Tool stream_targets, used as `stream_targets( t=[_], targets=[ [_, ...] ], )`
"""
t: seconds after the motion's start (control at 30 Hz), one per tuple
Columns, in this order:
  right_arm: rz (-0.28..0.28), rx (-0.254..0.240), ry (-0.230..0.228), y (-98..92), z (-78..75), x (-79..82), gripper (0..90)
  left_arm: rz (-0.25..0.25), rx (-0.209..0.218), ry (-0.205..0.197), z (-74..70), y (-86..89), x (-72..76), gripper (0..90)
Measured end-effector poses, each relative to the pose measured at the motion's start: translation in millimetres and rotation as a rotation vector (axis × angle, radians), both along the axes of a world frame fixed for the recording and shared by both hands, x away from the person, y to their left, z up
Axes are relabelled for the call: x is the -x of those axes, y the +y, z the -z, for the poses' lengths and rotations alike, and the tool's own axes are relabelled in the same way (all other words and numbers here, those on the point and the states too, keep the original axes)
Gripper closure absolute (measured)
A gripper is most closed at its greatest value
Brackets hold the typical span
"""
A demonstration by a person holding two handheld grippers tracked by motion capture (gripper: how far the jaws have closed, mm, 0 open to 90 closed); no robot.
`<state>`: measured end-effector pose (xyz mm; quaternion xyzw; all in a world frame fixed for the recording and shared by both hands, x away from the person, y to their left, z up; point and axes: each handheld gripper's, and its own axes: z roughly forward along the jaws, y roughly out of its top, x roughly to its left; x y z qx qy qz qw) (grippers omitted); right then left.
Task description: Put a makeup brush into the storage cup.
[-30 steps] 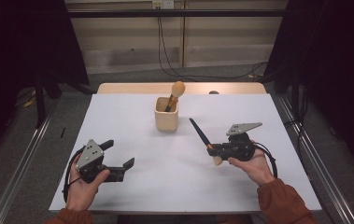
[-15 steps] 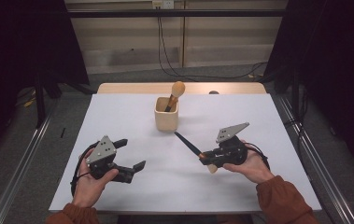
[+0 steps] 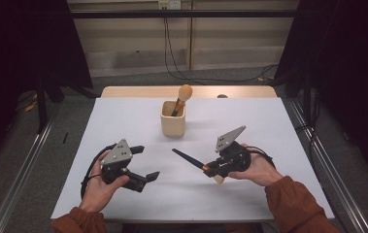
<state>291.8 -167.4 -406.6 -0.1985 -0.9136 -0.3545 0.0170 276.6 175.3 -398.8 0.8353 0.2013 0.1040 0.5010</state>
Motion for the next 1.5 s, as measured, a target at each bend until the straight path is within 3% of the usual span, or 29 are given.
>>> stream_targets(
  t=[0.43,0.5,0.7,1.0,1.2,1.5],
  targets=[
    [-0.077,0.078,0.006,12.5,-5.1,-2.9,74.4,0.078,-0.053,0.056,-5.9,-9.5,-7.7,4.9],
    [-0.089,0.085,0.011,14.2,-5.4,-3.2,74.4,0.082,-0.074,0.048,-8.2,-10.6,-8.9,4.9],
    [-0.142,0.142,0.026,19.2,-7.6,-4.2,74.4,0.092,-0.130,0.088,-11.0,-15.7,-12.2,5.7],
    [-0.204,0.206,0.047,25.1,-11.2,-6.2,74.4,0.170,-0.191,0.115,-14.0,-24.8,-13.7,6.2],
    [-0.241,0.249,0.072,32.8,-8.7,-7.2,74.4,0.230,-0.291,0.156,-14.1,-37.1,-16.0,6.1],
    [-0.281,0.286,0.085,42.7,-7.5,-8.3,74.4,0.290,-0.367,0.222,-14.2,-49.2,-20.8,5.4]
  ],
)
